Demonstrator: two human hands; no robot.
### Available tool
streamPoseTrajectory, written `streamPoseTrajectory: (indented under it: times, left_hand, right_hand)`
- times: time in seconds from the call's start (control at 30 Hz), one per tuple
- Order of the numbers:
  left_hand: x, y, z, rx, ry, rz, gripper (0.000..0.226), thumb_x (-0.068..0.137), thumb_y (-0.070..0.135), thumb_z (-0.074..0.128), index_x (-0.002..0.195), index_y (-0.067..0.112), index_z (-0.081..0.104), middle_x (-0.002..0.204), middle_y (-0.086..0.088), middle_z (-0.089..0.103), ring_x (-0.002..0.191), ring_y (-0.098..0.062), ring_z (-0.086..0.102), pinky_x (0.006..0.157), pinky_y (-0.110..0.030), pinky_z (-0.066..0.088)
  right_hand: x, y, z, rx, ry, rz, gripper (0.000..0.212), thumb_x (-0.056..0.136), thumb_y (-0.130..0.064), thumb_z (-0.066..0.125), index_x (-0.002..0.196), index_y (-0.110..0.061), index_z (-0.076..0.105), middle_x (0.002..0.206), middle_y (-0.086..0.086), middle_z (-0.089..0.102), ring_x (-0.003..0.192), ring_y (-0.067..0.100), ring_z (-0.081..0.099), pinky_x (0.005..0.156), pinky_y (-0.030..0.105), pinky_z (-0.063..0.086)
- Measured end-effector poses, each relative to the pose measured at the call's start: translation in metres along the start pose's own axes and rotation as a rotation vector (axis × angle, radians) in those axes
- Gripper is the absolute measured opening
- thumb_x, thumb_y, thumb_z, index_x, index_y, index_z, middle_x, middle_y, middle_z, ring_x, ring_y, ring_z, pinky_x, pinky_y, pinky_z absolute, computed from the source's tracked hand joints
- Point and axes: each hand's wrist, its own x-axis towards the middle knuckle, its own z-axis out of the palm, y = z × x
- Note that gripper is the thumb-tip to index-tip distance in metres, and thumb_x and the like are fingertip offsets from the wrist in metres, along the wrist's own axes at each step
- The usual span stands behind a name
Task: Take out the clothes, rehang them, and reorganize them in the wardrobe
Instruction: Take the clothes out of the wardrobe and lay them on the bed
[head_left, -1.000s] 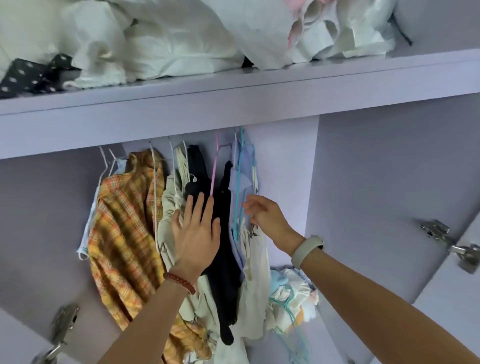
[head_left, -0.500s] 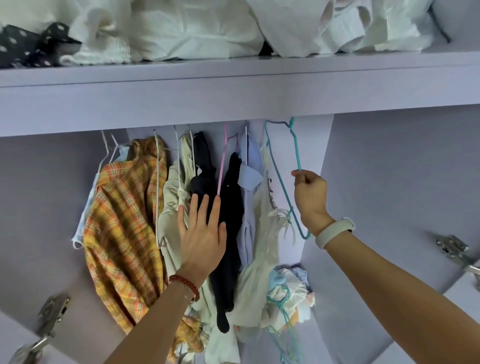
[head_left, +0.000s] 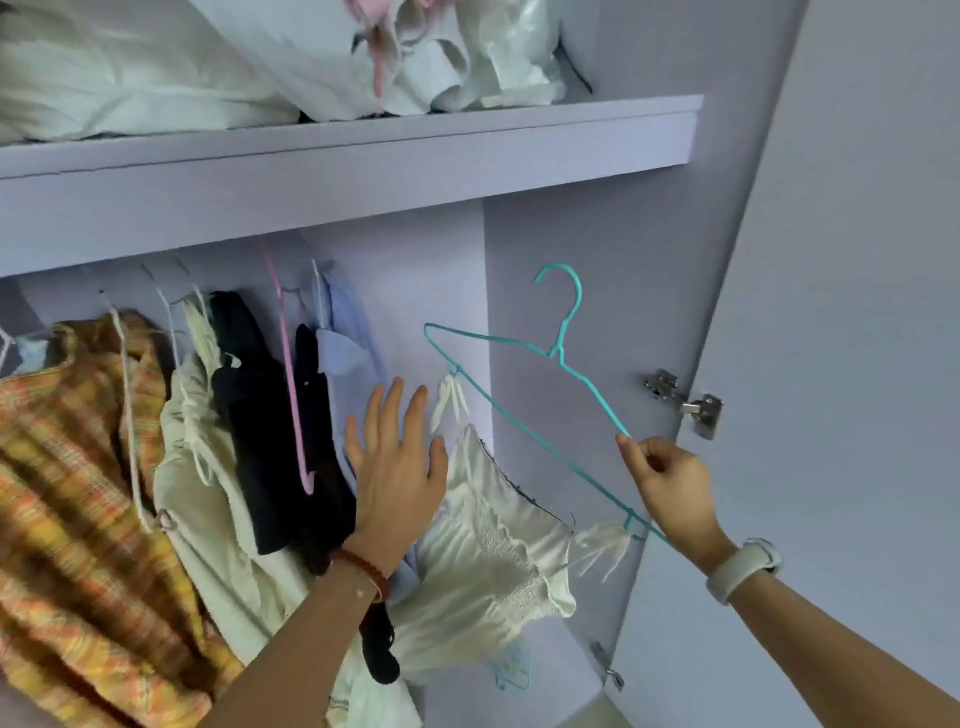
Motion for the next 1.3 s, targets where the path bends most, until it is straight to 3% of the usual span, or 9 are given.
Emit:
streamPoseTrajectory:
  times: [0.2, 0.3, 0.43, 0.53, 0.73, 0.9, 1.17, 1.23, 1.3]
  left_hand:
    - [0.002, 0.083, 0.021, -0.208, -0.047, 0.193, 0.057, 0.091, 0.028, 0.052, 0.142, 0.013, 0.032, 0.152, -0.011, 0.023, 0.142, -0.030, 0.015, 0.111, -0.054, 0.006]
    - [-0.004, 0.127, 0.021, -0.269, -0.030, 0.247, 0.049, 0.092, 0.025, 0.053, 0.138, 0.013, 0.040, 0.146, -0.012, 0.036, 0.139, -0.030, 0.024, 0.109, -0.056, 0.003]
    - [-0.034, 0.174, 0.017, -0.358, -0.038, 0.337, 0.025, 0.088, 0.015, 0.060, 0.110, 0.006, 0.063, 0.110, -0.022, 0.056, 0.106, -0.041, 0.056, 0.102, -0.058, 0.026]
    - [-0.060, 0.197, 0.008, -0.467, -0.190, 0.393, 0.014, 0.090, 0.018, 0.058, 0.092, 0.007, 0.066, 0.098, -0.018, 0.055, 0.076, -0.043, 0.059, 0.074, -0.045, 0.047]
    - [-0.106, 0.255, -0.005, -0.691, -0.296, 0.422, 0.015, 0.090, 0.027, 0.056, 0.086, 0.015, 0.063, 0.072, -0.003, 0.062, 0.070, -0.032, 0.058, 0.059, -0.032, 0.038]
    - [-0.125, 0.315, -0.004, -0.806, -0.405, 0.396, 0.015, 0.091, 0.031, 0.053, 0.088, 0.020, 0.063, 0.070, 0.001, 0.060, 0.074, -0.028, 0.057, 0.060, -0.029, 0.035]
    - [-0.194, 0.478, -0.001, -0.914, -0.516, 0.629, 0.017, 0.091, 0.039, 0.050, 0.087, 0.028, 0.063, 0.060, 0.012, 0.052, 0.056, -0.010, 0.046, 0.046, -0.018, 0.029]
    - [-0.209, 0.526, 0.003, -0.924, -0.528, 0.649, 0.018, 0.091, 0.035, 0.052, 0.085, 0.022, 0.064, 0.062, 0.007, 0.059, 0.054, -0.013, 0.050, 0.048, -0.022, 0.032]
    - [-0.219, 0.575, 0.013, -0.930, -0.547, 0.643, 0.019, 0.092, 0.029, 0.053, 0.086, 0.016, 0.065, 0.074, -0.002, 0.068, 0.068, -0.024, 0.060, 0.056, -0.028, 0.033]
  right_hand:
    - [-0.057, 0.030, -0.121, -0.139, 0.202, -0.147, 0.044, 0.086, -0.024, 0.062, 0.051, -0.027, 0.036, 0.043, -0.007, 0.029, 0.046, 0.010, 0.031, 0.045, 0.023, 0.026]
    - [-0.084, 0.030, -0.176, -0.272, 0.303, -0.183, 0.033, 0.083, -0.032, 0.055, 0.053, -0.021, 0.047, 0.043, -0.006, 0.034, 0.041, 0.009, 0.032, 0.045, 0.020, 0.028]
    - [-0.131, 0.040, -0.242, -0.495, 0.395, -0.135, 0.036, 0.083, -0.037, 0.053, 0.061, -0.010, 0.058, 0.043, 0.001, 0.045, 0.041, 0.021, 0.049, 0.046, 0.027, 0.035]
    - [-0.157, 0.048, -0.282, -0.630, 0.493, -0.067, 0.032, 0.082, -0.034, 0.051, 0.071, -0.006, 0.064, 0.055, 0.011, 0.060, 0.053, 0.033, 0.060, 0.053, 0.034, 0.042]
    - [-0.163, 0.054, -0.345, -0.749, 0.717, -0.061, 0.021, 0.085, -0.015, 0.051, 0.083, 0.003, 0.062, 0.075, 0.022, 0.061, 0.074, 0.040, 0.057, 0.070, 0.038, 0.029]
    - [-0.173, 0.063, -0.403, -0.886, 0.823, -0.067, 0.035, 0.090, -0.024, 0.039, 0.084, 0.003, 0.061, 0.078, 0.023, 0.058, 0.075, 0.040, 0.054, 0.073, 0.037, 0.026]
    - [-0.258, 0.119, -0.528, -0.955, 0.987, 0.284, 0.033, 0.088, -0.017, 0.037, 0.091, 0.008, 0.059, 0.089, 0.029, 0.057, 0.085, 0.044, 0.051, 0.079, 0.043, 0.030]
    - [-0.280, 0.133, -0.555, -0.985, 1.024, 0.371, 0.029, 0.089, -0.013, 0.041, 0.090, 0.009, 0.060, 0.089, 0.030, 0.058, 0.084, 0.044, 0.052, 0.077, 0.045, 0.035]
    - [-0.296, 0.148, -0.580, -1.042, 1.020, 0.444, 0.017, 0.089, -0.006, 0.051, 0.088, 0.008, 0.061, 0.087, 0.029, 0.058, 0.082, 0.045, 0.054, 0.075, 0.047, 0.040]
